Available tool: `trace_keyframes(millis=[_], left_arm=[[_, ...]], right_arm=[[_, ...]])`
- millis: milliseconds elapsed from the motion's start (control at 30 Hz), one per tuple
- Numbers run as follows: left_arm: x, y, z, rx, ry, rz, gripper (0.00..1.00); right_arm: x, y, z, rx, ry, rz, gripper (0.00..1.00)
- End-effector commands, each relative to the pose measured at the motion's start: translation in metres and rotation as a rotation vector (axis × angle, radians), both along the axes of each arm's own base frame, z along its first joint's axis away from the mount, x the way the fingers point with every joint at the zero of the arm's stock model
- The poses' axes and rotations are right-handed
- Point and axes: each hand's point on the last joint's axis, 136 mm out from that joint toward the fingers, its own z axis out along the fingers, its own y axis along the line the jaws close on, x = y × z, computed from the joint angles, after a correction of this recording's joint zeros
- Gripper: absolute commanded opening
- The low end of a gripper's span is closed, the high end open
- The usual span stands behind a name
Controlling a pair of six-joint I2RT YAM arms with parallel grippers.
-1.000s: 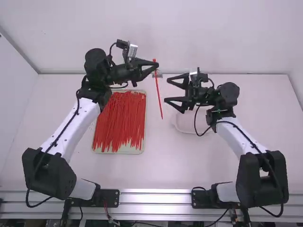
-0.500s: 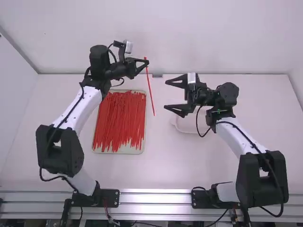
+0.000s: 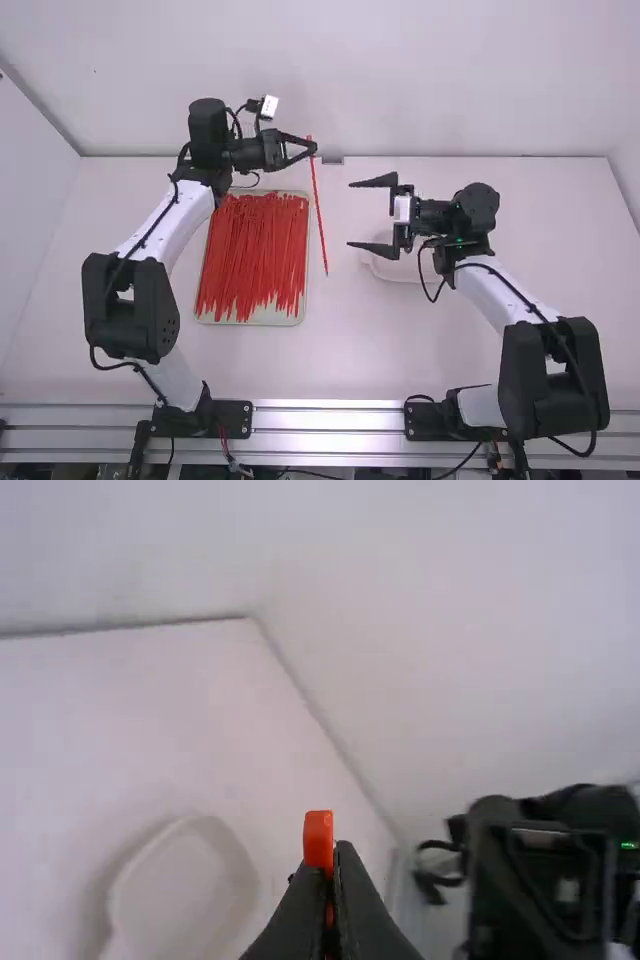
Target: Fasten the cable tie
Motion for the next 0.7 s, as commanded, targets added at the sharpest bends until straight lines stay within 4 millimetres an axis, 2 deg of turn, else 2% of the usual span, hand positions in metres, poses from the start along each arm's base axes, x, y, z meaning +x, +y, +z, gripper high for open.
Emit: trace_keyframes(millis=[0, 167, 267, 300, 467, 667], left_arm=[[-0.017, -0.007, 0.012, -0.073, 0.187, -0.092, 0.02], [-0.014, -0.007, 0.015, -0.087, 0.219, -0.08, 0.02], [-0.014, -0.007, 0.016, -0.099, 0.267, -0.077, 0.02], [-0.014, -0.007, 0.017, -0.102, 0.263, -0.078, 0.02], [-0.015, -0.007, 0.016, -0.107, 0.299, -0.076, 0.02], [-0.023, -0.017, 0.016, -0.111, 0.338, -0.117, 0.02]], right_arm=[[-0.006, 0.005, -0.002, 0.0, -0.075, 0.024, 1.0], [-0.012, 0.012, -0.002, 0.005, -0.202, 0.048, 1.0], [-0.027, 0.019, -0.005, 0.013, -0.375, 0.117, 1.0], [-0.034, 0.022, -0.006, 0.025, -0.49, 0.153, 1.0], [-0.044, 0.027, -0.008, 0.062, -0.736, 0.192, 0.99], [-0.048, 0.03, -0.008, 0.072, -0.766, 0.203, 1.0]])
